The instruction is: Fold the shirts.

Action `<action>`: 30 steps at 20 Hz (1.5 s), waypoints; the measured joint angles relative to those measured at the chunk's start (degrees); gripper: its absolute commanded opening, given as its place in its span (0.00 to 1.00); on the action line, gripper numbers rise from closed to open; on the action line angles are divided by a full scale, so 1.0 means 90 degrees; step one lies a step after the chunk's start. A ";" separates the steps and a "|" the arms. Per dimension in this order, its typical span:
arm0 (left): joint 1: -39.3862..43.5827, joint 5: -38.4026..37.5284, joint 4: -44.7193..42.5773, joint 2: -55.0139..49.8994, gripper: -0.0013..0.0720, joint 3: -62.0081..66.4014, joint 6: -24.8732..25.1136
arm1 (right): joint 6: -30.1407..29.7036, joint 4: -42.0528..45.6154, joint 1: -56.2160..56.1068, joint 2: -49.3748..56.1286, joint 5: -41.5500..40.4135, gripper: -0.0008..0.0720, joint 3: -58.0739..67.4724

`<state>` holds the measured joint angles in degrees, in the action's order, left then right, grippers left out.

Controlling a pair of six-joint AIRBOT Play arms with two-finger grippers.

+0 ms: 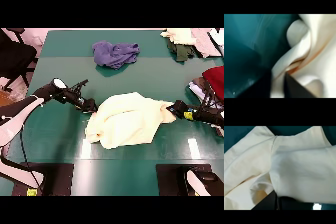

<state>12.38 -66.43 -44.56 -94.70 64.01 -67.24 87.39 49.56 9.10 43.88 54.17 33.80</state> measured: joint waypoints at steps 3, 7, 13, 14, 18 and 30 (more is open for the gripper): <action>0.0262 -0.0097 -0.0185 -0.0015 0.05 0.0168 0.0180 | 0.0000 0.0000 0.0002 0.0000 -0.0002 0.05 0.0005; 0.0202 -0.0158 -0.0432 0.0182 0.05 0.0942 -0.0092 | -0.0112 0.0015 0.0002 -0.0073 -0.0041 0.04 0.0270; -0.0291 0.0325 -0.1423 0.1593 0.05 0.2385 -0.0704 | -0.0636 0.0236 0.0000 -0.0338 -0.0296 0.04 0.1549; -0.0328 0.0512 -0.1598 0.1860 0.05 0.2584 -0.0746 | -0.0780 0.0257 -0.0032 -0.0352 -0.0330 0.04 0.1773; -0.0391 0.0937 -0.2050 0.2725 0.05 0.3084 -0.0843 | -0.1112 0.0304 -0.0090 -0.0386 -0.0325 0.05 0.2710; -0.0410 0.1030 -0.2460 0.5214 0.05 0.3903 -0.1200 | -0.1154 0.0954 -0.0117 -0.1693 0.0901 0.05 0.5178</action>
<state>8.69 -57.17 -66.70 -47.77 99.13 -78.04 77.01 58.15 8.05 28.64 62.28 80.40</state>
